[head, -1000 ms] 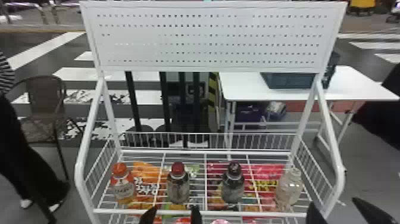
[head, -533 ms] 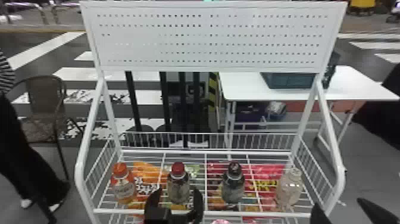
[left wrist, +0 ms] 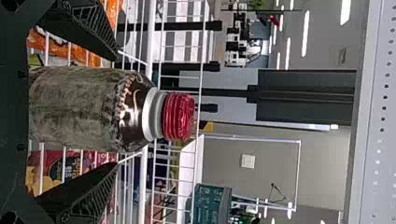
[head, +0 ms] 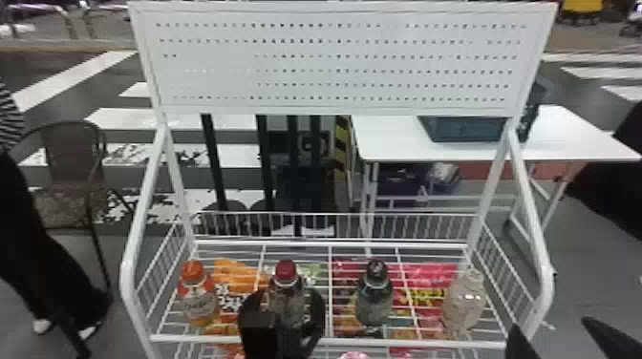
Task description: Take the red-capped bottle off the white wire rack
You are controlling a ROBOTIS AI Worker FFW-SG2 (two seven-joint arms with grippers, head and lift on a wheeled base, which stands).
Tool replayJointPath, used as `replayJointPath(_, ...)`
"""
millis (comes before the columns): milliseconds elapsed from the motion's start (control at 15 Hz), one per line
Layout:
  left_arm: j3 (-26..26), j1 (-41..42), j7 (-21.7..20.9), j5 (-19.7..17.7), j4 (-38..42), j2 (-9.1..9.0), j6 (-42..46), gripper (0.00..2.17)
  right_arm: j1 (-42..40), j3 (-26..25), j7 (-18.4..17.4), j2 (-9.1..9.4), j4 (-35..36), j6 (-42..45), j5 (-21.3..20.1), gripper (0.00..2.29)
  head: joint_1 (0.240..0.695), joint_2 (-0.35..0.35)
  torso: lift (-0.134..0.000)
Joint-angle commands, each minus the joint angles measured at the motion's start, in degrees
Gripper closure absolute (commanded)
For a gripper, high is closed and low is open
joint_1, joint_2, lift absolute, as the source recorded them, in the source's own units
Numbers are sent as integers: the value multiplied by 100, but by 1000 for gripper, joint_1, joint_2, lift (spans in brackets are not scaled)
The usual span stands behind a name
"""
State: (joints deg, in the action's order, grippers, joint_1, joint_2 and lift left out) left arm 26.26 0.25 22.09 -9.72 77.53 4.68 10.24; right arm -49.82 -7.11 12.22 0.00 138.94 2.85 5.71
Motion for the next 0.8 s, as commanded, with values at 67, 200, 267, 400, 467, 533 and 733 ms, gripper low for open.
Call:
replayJointPath(67, -42, -34, -47, 23, -45, 25, -1, 583, 8, -27, 0, 5, 2, 0, 18, 174, 499, 0, 0)
replayJointPath(200, -42, 10, -56, 23, 69, 42, -1, 1460, 52, -18, 0, 5, -7, -53, 18, 174, 499, 0, 0)
replayJointPath(267, -42, 63, -56, 32, 131, 51, -19, 1686, 69, -10, 0, 5, -16, -53, 9, 174, 499, 0, 0)
replayJointPath(400, -7, 212, -38, 93, 438, 95, -89, 1737, 96, 8, 0, 5, -51, -53, 9, 174, 499, 0, 0)
replayJointPath(467, 20, 309, -3, 164, 632, 139, -159, 1737, 104, 17, 0, 5, -69, -53, 9, 174, 499, 0, 0)
replayJointPath(533, 37, 450, 23, 243, 957, 200, -282, 1737, 104, 17, 0, 5, -86, -53, 9, 174, 499, 0, 0)
replayJointPath(733, 2, 933, 190, 313, 2143, 411, -968, 1733, 104, 17, 0, 5, -113, -18, 18, 174, 499, 0, 0)
